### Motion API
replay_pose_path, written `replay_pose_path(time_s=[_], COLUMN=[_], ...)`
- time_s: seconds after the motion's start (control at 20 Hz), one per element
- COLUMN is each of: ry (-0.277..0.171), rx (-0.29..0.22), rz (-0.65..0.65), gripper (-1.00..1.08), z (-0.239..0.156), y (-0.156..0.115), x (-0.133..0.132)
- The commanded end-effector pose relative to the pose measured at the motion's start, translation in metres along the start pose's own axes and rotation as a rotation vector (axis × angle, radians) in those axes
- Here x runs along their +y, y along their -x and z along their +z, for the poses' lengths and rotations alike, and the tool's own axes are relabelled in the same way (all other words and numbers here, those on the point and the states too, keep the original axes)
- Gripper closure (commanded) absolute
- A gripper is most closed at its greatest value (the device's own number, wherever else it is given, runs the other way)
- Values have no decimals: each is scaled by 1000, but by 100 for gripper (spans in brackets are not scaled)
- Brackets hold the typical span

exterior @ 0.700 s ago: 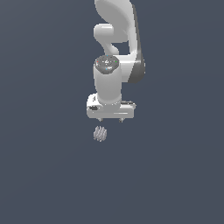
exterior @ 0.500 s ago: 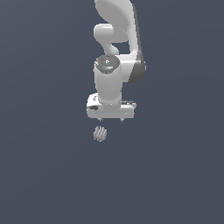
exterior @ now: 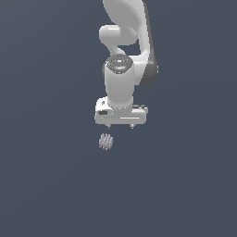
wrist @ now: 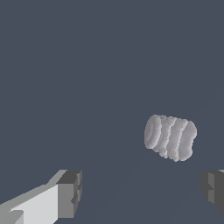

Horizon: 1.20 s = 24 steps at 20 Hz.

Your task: Pick up the object and move it to a goal position.

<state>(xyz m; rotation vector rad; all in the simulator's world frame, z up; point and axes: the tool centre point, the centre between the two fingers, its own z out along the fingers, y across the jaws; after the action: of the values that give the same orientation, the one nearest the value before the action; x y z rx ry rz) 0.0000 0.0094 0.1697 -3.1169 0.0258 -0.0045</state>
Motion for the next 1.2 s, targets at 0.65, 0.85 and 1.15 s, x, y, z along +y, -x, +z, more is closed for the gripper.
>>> replay_pose_path(time_s=[0.65, 0.85, 1.15], ry=[17, 23, 24], rx=[0, 0, -1], rz=[189, 230, 234], gripper=[-92, -92, -92], z=[58, 71, 75], y=[-6, -6, -5], x=[57, 70, 72])
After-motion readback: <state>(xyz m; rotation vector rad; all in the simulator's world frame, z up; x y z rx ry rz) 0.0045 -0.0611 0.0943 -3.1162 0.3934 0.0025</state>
